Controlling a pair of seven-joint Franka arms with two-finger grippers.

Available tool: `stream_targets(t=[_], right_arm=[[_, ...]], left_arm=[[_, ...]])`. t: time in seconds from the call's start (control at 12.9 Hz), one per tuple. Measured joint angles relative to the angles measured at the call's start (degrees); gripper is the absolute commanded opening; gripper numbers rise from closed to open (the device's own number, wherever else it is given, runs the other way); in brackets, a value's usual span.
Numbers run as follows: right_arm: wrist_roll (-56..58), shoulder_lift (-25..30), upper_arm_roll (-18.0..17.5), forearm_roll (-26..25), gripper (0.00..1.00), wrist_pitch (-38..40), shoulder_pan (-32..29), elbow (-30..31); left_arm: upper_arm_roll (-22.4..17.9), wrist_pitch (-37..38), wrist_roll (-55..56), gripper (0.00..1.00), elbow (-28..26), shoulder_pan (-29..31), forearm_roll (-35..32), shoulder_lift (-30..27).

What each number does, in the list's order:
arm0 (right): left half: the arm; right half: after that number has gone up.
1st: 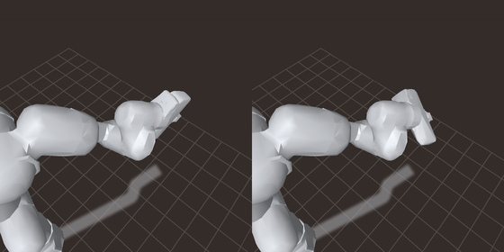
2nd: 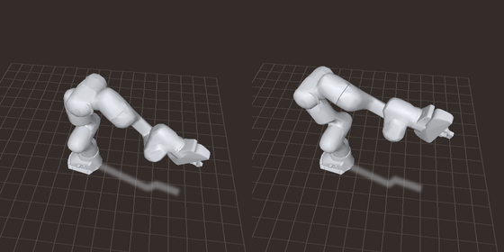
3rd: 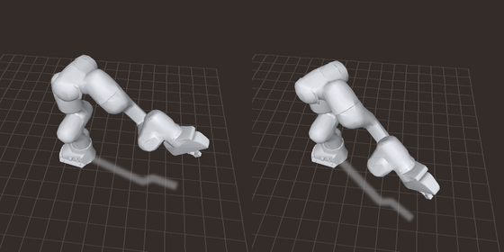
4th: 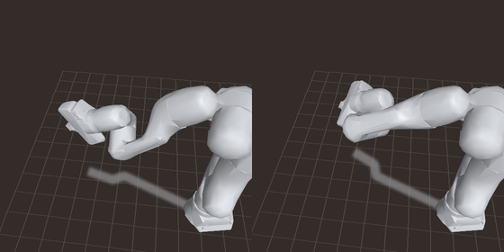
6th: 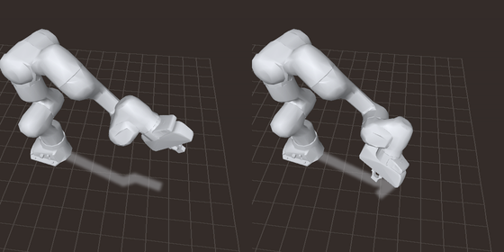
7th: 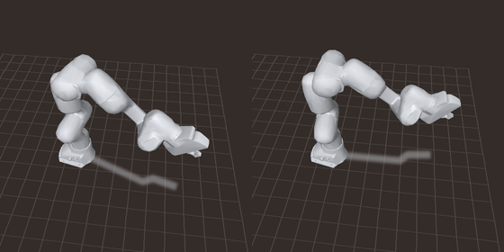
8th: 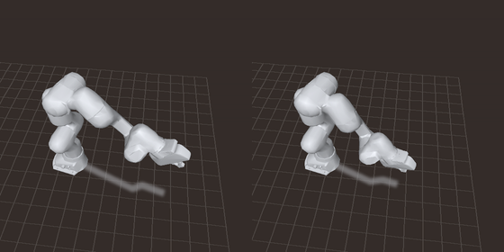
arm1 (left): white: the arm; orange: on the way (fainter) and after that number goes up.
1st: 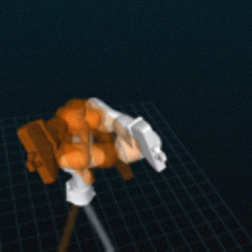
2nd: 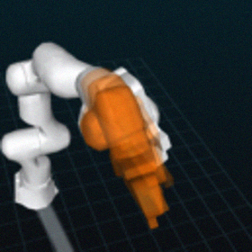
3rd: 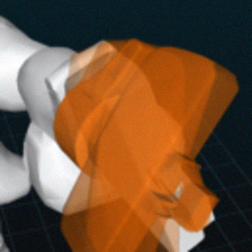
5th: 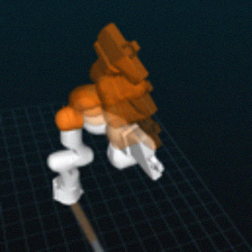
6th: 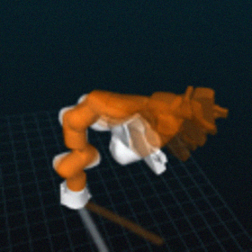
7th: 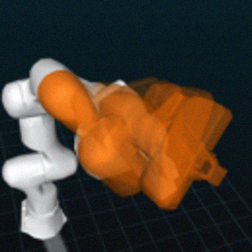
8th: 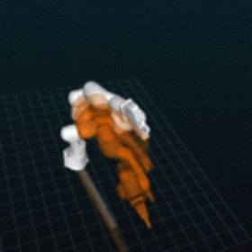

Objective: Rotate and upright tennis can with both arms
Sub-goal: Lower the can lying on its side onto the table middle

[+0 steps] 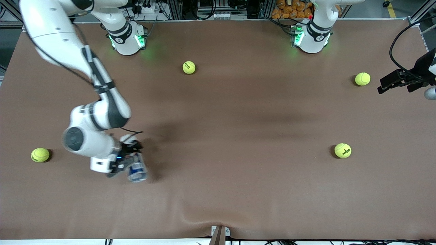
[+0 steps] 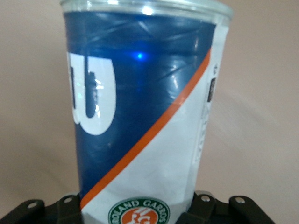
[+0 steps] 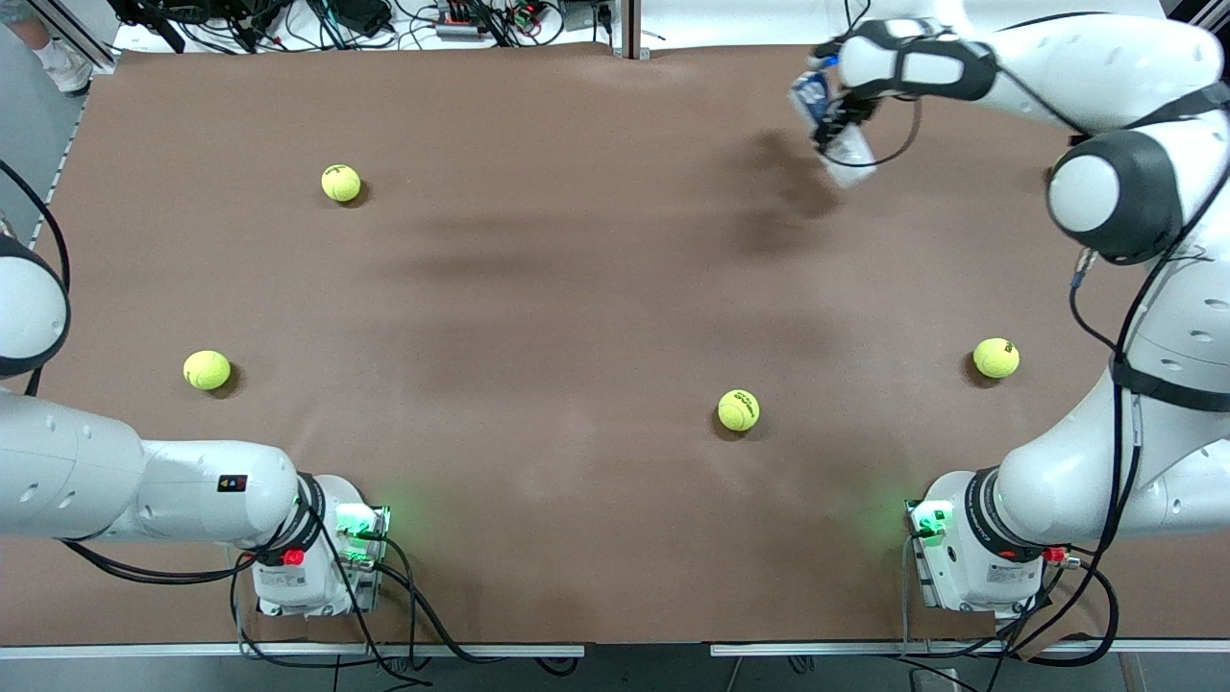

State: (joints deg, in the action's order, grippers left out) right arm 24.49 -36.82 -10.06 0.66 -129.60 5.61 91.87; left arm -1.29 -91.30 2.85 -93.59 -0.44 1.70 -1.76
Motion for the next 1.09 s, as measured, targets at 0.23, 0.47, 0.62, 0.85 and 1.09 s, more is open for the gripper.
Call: stream_targets(t=[0.23,0.47,0.62,0.85,1.09], right_arm=[[0.4,-0.5,-0.1,-5.0,0.69,-3.7,7.1,-0.4],[0.9,-0.7,-0.1,-16.5,0.71,-7.4,13.1,-0.7],[0.9,-0.9,-0.1,-23.6,0.71,-7.7,17.0,-0.8],[1.0,-2.4,-0.1,-28.7,0.70,-9.7,20.9,-0.8],[1.0,-5.8,0.0,-29.5,0.70,-13.3,24.5,-1.1]], left_arm=[[0.0,0.0,0.0,1.00,0.0,0.0,0.0,0.0],[0.0,0.0,0.0,1.00,0.0,0.0,0.0,0.0],[0.0,0.0,0.0,1.00,0.0,0.0,0.0,0.0],[0.0,0.0,0.0,1.00,0.0,0.0,0.0,0.2],[0.0,0.0,0.0,1.00,0.0,0.0,0.0,0.4]])
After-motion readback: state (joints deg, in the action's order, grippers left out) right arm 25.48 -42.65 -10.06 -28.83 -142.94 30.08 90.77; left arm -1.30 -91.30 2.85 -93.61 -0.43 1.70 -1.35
